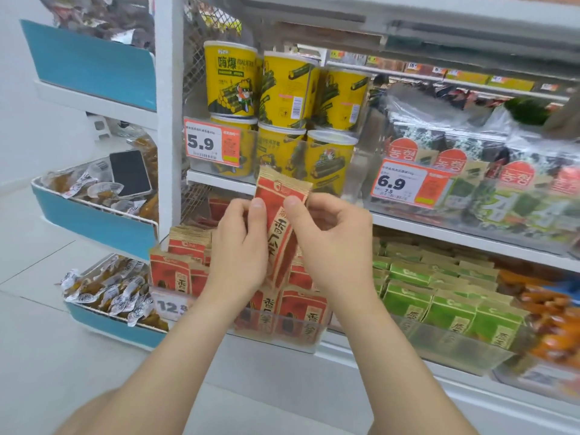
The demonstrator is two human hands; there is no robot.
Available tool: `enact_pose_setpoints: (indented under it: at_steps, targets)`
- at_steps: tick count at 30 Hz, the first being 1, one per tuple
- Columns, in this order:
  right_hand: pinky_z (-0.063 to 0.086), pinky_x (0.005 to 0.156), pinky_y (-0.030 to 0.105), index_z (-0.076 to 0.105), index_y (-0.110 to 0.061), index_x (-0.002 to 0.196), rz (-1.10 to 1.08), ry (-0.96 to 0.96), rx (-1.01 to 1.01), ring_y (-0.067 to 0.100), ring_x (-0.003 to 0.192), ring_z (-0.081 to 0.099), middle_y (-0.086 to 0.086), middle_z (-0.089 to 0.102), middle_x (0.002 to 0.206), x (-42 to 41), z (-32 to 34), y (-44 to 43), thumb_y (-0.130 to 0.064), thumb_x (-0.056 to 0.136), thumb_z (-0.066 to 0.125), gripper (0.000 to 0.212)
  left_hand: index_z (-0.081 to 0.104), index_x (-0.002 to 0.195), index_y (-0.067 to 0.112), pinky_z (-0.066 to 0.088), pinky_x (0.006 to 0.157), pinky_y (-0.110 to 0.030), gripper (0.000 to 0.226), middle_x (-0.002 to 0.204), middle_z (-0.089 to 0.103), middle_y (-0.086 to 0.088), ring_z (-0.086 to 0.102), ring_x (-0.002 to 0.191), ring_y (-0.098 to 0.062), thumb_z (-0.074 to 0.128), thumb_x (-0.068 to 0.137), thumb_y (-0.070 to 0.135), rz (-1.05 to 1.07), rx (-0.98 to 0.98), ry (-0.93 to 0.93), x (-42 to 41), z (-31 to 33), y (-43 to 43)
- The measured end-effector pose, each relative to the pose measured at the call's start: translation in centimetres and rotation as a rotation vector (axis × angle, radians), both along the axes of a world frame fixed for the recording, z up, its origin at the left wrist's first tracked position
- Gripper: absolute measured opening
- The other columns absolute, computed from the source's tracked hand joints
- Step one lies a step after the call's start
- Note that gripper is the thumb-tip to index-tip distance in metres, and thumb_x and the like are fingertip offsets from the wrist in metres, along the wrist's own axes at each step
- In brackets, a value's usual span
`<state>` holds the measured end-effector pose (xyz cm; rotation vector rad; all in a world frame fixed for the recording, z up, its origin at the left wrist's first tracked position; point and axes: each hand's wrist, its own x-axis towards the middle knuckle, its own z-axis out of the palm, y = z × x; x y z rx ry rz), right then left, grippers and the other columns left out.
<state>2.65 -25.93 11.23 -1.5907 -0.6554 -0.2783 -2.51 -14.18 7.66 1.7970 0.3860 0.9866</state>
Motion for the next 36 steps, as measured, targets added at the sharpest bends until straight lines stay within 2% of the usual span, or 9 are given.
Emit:
enact_pose_setpoints:
  at_steps: [2,4,7,9,13,20,25,30,36]
  targets:
    - [0.055,0.073,0.028,0.081,-0.022,0.081,-0.044,0.007,-0.072,0.004,0.068,0.071,-0.013,0.076,0.07,0.6,-0.2,-0.5,-0.027,0.099,0.076,0.02,0.055,0.118,0.025,0.055,0.081,-0.04,0.015,0.099,0.07,0.002,0.069,0.088,-0.011,0.049,0.113,0.038,0.004,-0.124,-0.032,0.3,-0.1,-0.5]
    - [0.048,0.066,0.03,0.073,-0.023,0.067,-0.159,-0.093,-0.196,0.007,0.058,0.063,-0.012,0.067,0.058,1.1,-0.5,-0.7,-0.028,0.1,0.073,0.033,0.047,0.129,0.034,0.06,0.079,-0.042,0.021,0.108,0.071,0.0,0.073,0.088,-0.018,0.056,0.111,0.027,-0.041,-0.187,-0.08,0.2,0.0,-1.4]
    - [0.054,0.067,0.036,0.074,-0.021,0.069,-0.225,-0.138,-0.262,0.012,0.057,0.064,-0.006,0.068,0.057,1.1,-0.7,-1.1,-0.03,0.098,0.072,0.031,0.057,0.126,0.041,0.06,0.092,-0.045,0.028,0.121,0.067,0.011,0.071,0.107,-0.019,0.061,0.106,0.022,-0.064,-0.042,-0.095,0.2,-0.1,-2.4]
    - [0.059,0.075,0.034,0.079,-0.027,0.073,-0.172,-0.022,-0.146,0.004,0.063,0.071,-0.011,0.074,0.064,0.9,-0.5,-1.4,-0.035,0.097,0.077,0.025,0.064,0.122,0.04,0.057,0.099,-0.043,0.02,0.122,0.068,0.015,0.067,0.118,-0.015,0.061,0.107,0.027,-0.108,-0.014,-0.098,0.2,-0.1,-3.1]
    - [0.054,0.067,0.035,0.085,-0.021,0.089,0.024,0.2,0.056,0.008,0.064,0.064,0.0,0.078,0.072,0.5,-0.2,-1.6,-0.046,0.097,0.078,0.028,0.069,0.122,0.025,0.056,0.084,-0.02,0.014,0.118,0.076,0.005,0.073,0.11,-0.007,0.06,0.11,0.023,-0.267,-0.254,-0.161,-0.5,0.9,-4.2]
    - [0.056,0.082,0.04,0.085,-0.016,0.103,0.239,0.429,0.239,0.017,0.087,0.067,0.021,0.079,0.104,-0.7,-1.0,-2.1,-0.034,0.104,0.07,0.023,0.069,0.12,0.017,0.057,0.092,-0.034,0.022,0.117,0.078,-0.006,0.075,0.113,-0.019,0.069,0.103,0.032,-0.364,-0.422,-0.168,-0.9,1.4,-4.2]
    - [0.052,0.064,0.029,0.081,-0.016,0.108,0.329,0.735,0.355,0.023,0.081,0.066,0.012,0.075,0.096,-1.2,-1.4,-2.1,-0.031,0.103,0.071,0.019,0.07,0.113,0.017,0.059,0.089,-0.042,0.016,0.108,0.078,-0.003,0.075,0.1,-0.015,0.069,0.103,0.029,-0.381,-0.449,-0.108,-1.3,1.1,-4.9]
    - [0.045,0.051,0.024,0.076,-0.009,0.104,0.286,0.629,0.243,0.012,0.056,0.056,0.003,0.067,0.071,-1.7,-1.3,-2.3,-0.019,0.107,0.066,0.015,0.058,0.116,0.011,0.053,0.056,-0.027,0.013,0.081,0.065,-0.005,0.063,0.068,-0.016,0.054,0.11,0.022,-0.516,-0.699,-0.137,-2.3,1.0,-4.9]
    - [0.055,0.052,0.028,0.077,-0.005,0.104,0.31,0.43,0.065,0.016,0.059,0.062,0.008,0.072,0.073,-2.3,-1.3,-2.6,-0.014,0.105,0.068,0.012,0.058,0.103,0.016,0.043,0.061,-0.029,0.014,0.075,0.058,-0.002,0.053,0.064,-0.015,0.052,0.109,0.026,-0.61,-0.922,-0.197,-3.7,0.2,-4.3]
